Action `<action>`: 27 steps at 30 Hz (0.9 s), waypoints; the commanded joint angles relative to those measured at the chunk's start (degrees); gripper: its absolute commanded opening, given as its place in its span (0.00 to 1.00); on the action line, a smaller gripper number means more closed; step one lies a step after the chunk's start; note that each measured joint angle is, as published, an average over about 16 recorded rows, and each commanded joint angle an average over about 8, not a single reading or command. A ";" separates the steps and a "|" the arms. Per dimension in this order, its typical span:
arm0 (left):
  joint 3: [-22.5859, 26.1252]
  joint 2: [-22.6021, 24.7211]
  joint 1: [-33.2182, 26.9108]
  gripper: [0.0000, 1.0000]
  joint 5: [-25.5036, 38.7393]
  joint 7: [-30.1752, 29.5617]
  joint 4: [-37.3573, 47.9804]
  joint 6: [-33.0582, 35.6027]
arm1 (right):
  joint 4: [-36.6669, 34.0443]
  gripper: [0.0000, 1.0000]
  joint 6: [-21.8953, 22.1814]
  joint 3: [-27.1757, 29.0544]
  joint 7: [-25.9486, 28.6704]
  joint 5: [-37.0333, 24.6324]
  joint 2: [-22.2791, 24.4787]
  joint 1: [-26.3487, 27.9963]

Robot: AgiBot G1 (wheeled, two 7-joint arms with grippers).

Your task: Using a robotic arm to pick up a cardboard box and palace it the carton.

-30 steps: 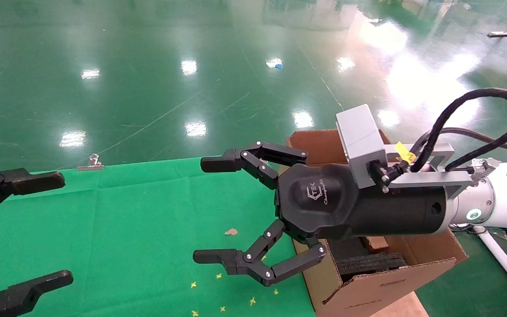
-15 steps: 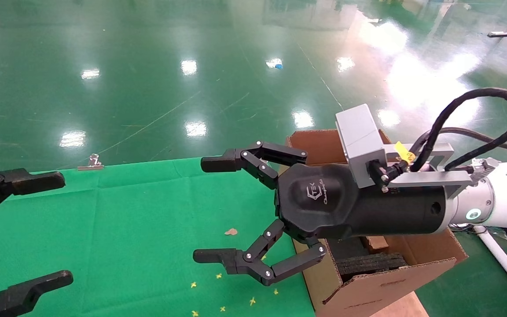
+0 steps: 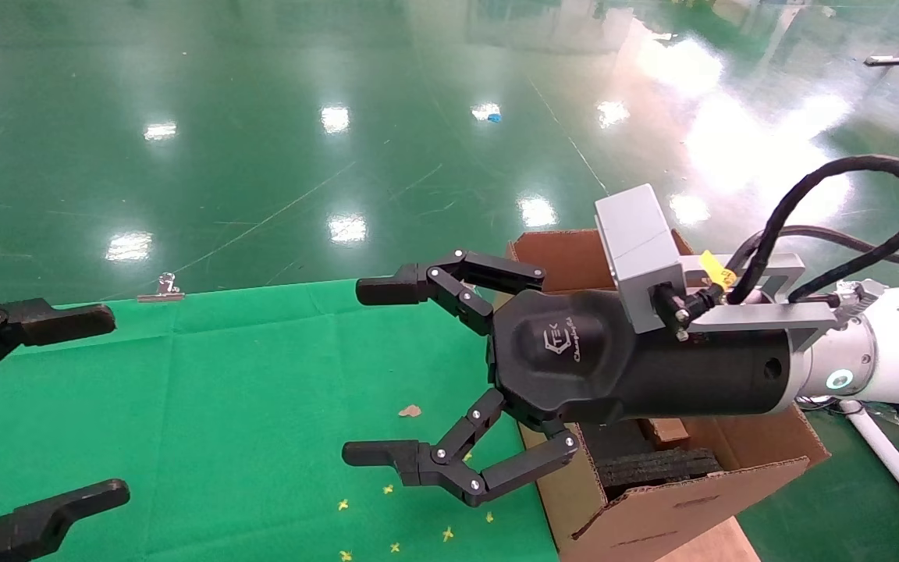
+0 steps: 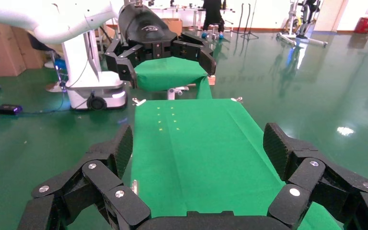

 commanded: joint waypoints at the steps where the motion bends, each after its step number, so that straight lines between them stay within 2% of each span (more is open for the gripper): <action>1: 0.00 0.00 0.00 1.00 0.00 0.00 0.00 0.00 | 0.00 1.00 0.00 0.00 0.00 0.00 0.00 0.01; 27: 0.00 0.00 0.00 1.00 0.00 0.00 0.00 0.00 | 0.00 1.00 0.00 0.00 0.00 0.00 0.00 0.01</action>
